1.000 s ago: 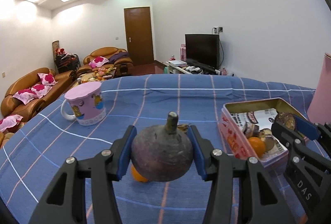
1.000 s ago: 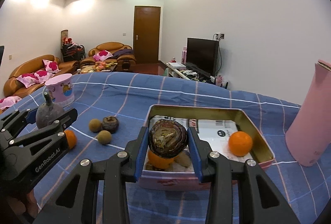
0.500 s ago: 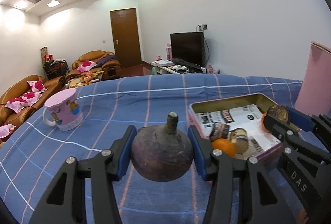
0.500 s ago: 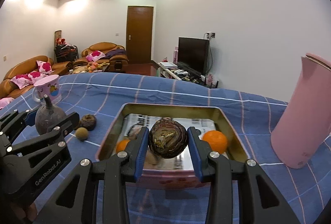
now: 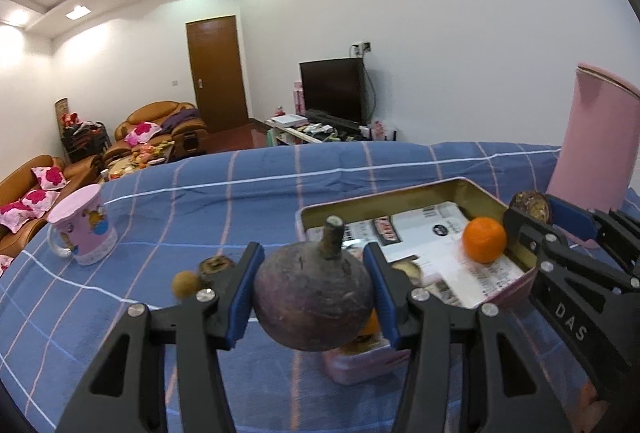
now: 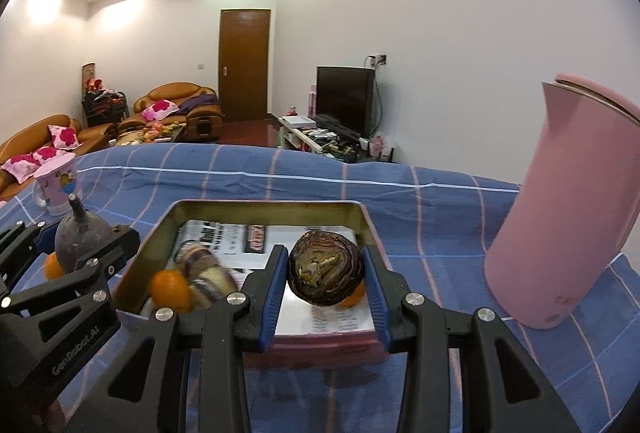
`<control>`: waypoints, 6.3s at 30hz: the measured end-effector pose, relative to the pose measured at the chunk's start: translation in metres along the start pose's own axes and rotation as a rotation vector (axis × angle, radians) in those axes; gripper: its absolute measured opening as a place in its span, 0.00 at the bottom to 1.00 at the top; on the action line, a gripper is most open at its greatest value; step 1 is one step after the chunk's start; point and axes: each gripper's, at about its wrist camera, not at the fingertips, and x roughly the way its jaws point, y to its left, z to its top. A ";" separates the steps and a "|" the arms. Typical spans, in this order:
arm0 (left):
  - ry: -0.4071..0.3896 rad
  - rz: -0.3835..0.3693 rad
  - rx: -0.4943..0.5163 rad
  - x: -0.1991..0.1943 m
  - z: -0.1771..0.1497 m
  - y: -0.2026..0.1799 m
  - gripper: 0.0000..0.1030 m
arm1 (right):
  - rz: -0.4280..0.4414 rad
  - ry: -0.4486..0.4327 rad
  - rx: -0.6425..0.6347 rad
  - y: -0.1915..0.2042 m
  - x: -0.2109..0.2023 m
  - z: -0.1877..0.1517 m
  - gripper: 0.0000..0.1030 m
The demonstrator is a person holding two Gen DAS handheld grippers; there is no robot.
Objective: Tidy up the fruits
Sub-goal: 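Carry the brown fruit into the tin with the right tool while the left tool carries the purple fruit there, then open both tools over the tin and withdraw them toward the remaining fruits, then grasp an orange with the left tool while the right tool grasps a yellow-green fruit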
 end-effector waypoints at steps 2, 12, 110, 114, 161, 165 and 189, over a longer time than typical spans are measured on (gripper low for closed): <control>0.006 -0.020 0.009 0.004 0.002 -0.008 0.52 | -0.017 0.002 0.015 -0.008 0.003 0.001 0.39; 0.057 -0.087 0.005 0.027 0.013 -0.034 0.52 | -0.055 0.014 0.065 -0.027 0.019 0.008 0.39; -0.019 0.058 -0.021 -0.013 -0.010 0.060 1.00 | 0.028 -0.089 0.233 0.044 -0.015 -0.002 0.78; -0.004 0.074 -0.034 -0.011 -0.011 0.077 1.00 | 0.046 -0.089 0.212 0.062 -0.014 -0.001 0.78; 0.290 0.038 -0.308 0.033 -0.042 0.208 0.33 | 0.309 0.174 -0.043 0.192 0.038 0.008 0.78; 0.241 0.111 -0.314 0.026 -0.040 0.217 0.33 | 0.307 0.267 -0.070 0.209 0.057 0.005 0.72; 0.228 0.149 -0.291 0.025 -0.037 0.211 0.33 | 0.274 0.404 -0.094 0.220 0.085 0.002 0.45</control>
